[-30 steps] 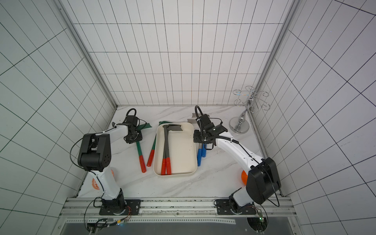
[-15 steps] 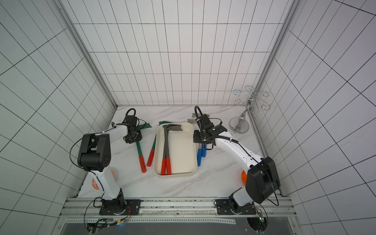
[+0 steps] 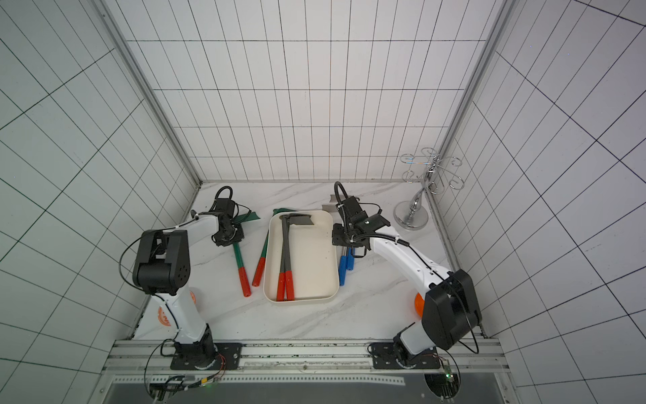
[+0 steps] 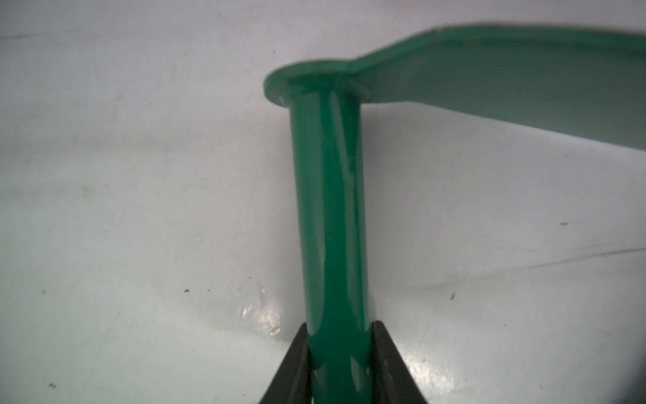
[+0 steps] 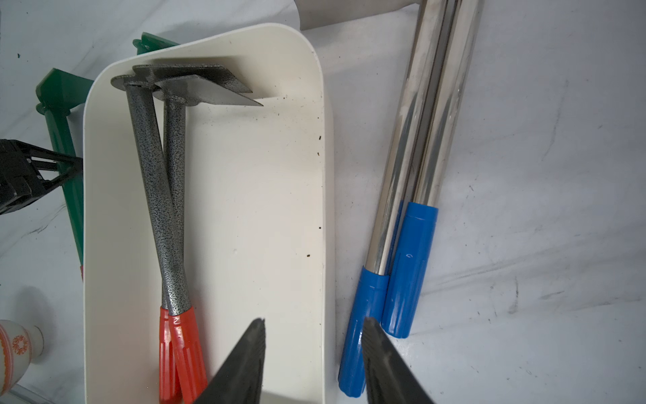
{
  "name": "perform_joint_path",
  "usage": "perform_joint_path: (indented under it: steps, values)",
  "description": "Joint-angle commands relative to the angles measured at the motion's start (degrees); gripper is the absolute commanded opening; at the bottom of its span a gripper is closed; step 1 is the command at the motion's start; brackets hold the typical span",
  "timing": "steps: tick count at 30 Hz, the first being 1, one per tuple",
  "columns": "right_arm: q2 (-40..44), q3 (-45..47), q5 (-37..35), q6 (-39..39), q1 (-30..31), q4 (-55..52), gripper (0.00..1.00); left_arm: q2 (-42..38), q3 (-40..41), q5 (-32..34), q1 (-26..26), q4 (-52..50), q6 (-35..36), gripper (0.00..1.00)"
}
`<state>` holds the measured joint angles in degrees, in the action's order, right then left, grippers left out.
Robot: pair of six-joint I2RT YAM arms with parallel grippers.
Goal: Put the small hoe into the storage box
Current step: Pick up the hoe from the center of the board.
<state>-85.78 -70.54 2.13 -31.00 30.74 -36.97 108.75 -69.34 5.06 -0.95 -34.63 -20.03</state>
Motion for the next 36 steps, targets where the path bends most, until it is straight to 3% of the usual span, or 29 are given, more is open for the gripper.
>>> perform_joint_path:
  steps: [1,14,21,27,36]
  values:
    - [0.17,2.42,0.24,-0.11,-0.43,0.23,0.46,-2.95,-1.45,-0.14,0.42,-0.67,0.17,0.27]
    - [1.22,3.11,0.46,-0.79,-0.44,0.23,0.46,-9.66,-7.72,-0.14,0.86,-9.72,1.13,0.01]
    - [2.26,3.30,0.22,-1.08,-0.40,0.23,0.46,-17.19,-10.78,-4.52,0.23,-12.93,0.91,0.00]
    - [3.15,3.56,-0.50,-1.30,-0.47,0.16,0.46,-19.57,-15.76,-1.69,-10.24,-16.60,-0.04,0.00]
    - [4.48,4.44,-1.16,-1.60,-0.50,0.04,0.46,-15.49,-21.89,3.26,-24.54,-19.68,-5.02,0.00]
